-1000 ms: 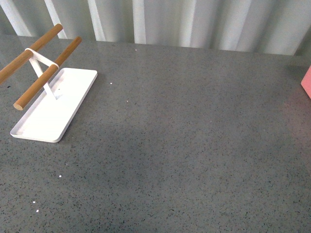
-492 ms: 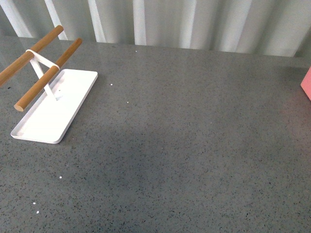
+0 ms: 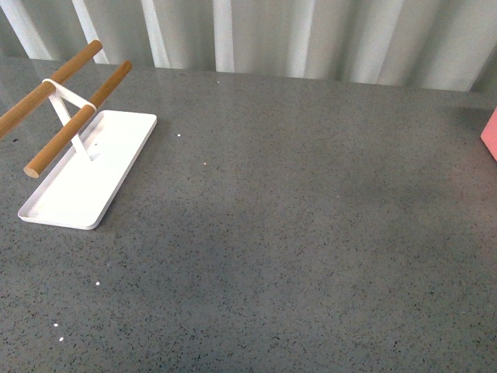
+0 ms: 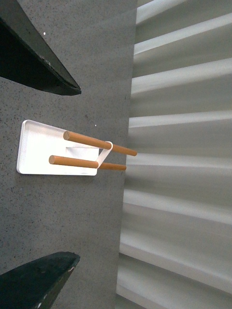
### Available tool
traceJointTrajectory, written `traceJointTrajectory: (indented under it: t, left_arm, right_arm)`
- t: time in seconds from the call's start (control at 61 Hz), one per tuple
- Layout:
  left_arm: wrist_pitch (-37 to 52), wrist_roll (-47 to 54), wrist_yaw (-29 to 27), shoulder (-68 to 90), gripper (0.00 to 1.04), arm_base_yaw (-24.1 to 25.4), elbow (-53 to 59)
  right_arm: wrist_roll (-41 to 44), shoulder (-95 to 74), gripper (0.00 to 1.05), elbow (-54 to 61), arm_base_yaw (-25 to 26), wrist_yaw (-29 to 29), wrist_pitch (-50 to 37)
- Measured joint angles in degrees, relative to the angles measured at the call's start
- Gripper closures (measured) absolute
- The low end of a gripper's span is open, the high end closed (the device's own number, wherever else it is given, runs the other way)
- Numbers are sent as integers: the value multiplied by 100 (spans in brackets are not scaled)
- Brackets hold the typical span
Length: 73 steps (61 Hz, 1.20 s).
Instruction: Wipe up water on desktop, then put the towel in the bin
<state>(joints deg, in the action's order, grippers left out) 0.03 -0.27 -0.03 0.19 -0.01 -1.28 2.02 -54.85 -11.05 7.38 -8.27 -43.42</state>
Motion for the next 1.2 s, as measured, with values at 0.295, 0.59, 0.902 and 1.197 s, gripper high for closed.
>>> traceJointTrajectory:
  t: [0.295, 0.59, 0.902, 1.197]
  left_arm:
    - [0, 0, 0, 0, 7, 0, 0]
    - [0, 0, 0, 0, 7, 0, 0]
    - [0, 0, 2, 0, 7, 0, 0]
    - [0, 0, 2, 0, 7, 0, 0]
  right_arm:
    - [4, 1003, 101, 553, -518, 643, 481]
    - [2, 1963, 101, 968, -721, 719, 903]
    - [-42, 3069, 101, 975, -721, 741, 1937]
    - [-77, 3810, 101, 977, -721, 763, 2651]
